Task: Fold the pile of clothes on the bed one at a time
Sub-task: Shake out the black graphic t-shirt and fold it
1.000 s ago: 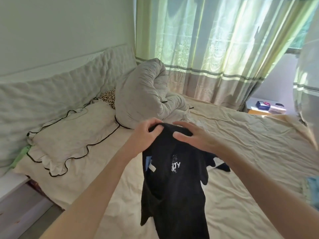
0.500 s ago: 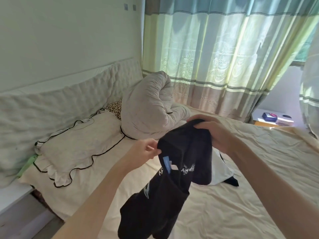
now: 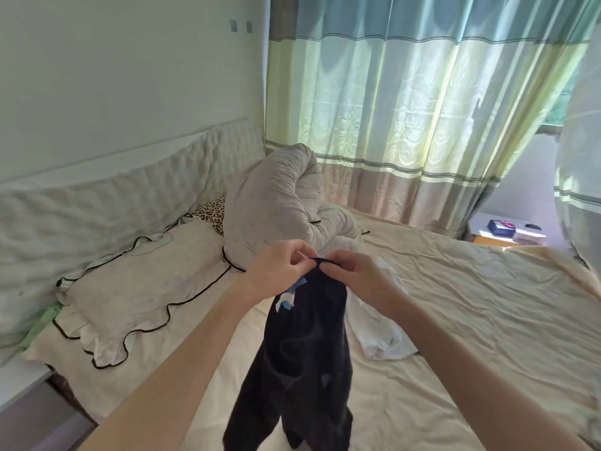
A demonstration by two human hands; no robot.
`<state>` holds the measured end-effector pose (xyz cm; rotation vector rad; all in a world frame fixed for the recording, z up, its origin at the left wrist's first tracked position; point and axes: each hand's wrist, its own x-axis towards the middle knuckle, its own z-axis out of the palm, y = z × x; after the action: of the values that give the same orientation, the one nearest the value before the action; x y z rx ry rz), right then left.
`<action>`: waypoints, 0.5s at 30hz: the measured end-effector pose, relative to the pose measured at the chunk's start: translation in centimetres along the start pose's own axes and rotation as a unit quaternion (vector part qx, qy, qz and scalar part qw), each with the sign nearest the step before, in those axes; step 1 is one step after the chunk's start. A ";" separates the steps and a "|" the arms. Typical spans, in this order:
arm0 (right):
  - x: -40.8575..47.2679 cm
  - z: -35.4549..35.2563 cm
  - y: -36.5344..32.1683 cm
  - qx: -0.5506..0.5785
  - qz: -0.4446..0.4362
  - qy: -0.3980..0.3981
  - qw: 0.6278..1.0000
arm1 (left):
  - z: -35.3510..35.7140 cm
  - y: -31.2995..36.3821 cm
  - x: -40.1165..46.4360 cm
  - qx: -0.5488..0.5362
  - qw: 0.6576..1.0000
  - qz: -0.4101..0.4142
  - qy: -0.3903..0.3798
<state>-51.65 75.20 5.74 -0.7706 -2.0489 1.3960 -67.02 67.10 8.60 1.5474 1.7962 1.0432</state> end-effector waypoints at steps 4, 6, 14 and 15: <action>0.6 -0.7 -0.9 -0.091 -0.023 0.006 0.996 | -0.6 -0.4 -0.6 -0.059 0.996 -0.001 -0.071; 1.0 -1.0 -1.3 -0.129 -0.026 -0.006 0.991 | -1.0 -1.0 -0.9 -0.053 0.995 -0.004 -0.086; 2.2 -3.3 -3.4 -0.156 -0.006 -0.012 0.988 | -2.4 -4.4 -1.1 0.235 0.971 0.005 0.050; 2.2 -3.7 -3.7 -0.165 -0.005 -0.028 0.986 | -2.6 -4.9 -1.0 0.258 0.964 -0.009 0.069</action>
<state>-51.10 77.98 10.65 -0.8605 -2.3595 1.0954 -71.65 65.39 5.85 1.7777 2.3058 0.7170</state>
